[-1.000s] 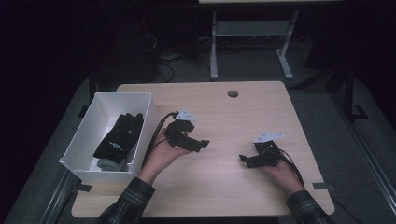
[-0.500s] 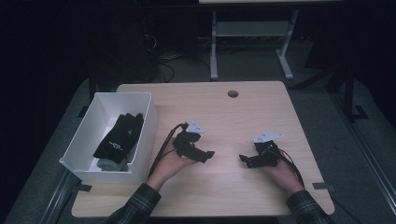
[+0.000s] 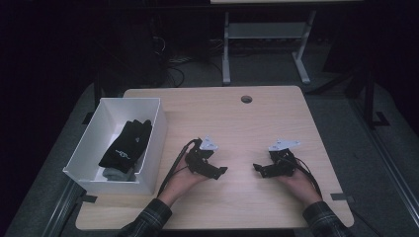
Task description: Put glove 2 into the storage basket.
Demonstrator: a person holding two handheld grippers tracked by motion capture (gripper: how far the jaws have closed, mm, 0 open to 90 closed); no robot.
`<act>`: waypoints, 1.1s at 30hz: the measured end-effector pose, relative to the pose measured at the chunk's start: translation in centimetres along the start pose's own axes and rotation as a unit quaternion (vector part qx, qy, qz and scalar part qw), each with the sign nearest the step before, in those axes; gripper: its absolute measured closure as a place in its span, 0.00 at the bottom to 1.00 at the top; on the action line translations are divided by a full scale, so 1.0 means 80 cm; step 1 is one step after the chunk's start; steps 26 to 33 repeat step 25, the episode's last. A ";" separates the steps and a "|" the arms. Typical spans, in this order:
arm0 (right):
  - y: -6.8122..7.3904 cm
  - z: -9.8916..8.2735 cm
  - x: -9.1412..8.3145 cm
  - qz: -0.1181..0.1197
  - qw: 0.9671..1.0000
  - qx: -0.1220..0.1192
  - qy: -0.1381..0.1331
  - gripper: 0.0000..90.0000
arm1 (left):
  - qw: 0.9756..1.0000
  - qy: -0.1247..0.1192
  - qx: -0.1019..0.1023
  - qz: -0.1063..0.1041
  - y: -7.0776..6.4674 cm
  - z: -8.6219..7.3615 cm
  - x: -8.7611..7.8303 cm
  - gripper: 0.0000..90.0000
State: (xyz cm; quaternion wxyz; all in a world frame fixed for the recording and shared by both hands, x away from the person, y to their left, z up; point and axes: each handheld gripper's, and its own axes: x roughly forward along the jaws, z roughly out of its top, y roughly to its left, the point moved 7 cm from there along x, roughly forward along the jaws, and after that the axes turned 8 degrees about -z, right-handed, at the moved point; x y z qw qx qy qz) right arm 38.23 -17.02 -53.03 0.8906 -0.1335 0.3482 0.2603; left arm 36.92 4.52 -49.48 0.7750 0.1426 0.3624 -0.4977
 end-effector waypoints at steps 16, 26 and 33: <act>0.000 0.000 0.000 0.000 1.000 0.000 0.000 0.15 | 1.000 -0.013 0.012 0.019 0.011 -0.033 0.023 0.14; 0.000 0.000 0.000 0.000 1.000 -0.002 -0.001 0.15 | 1.000 -0.013 0.015 0.016 0.010 -0.033 0.023 0.14; 0.000 0.000 0.000 0.000 1.000 -0.002 -0.001 0.15 | 1.000 -0.013 0.015 0.016 0.010 -0.033 0.023 0.14</act>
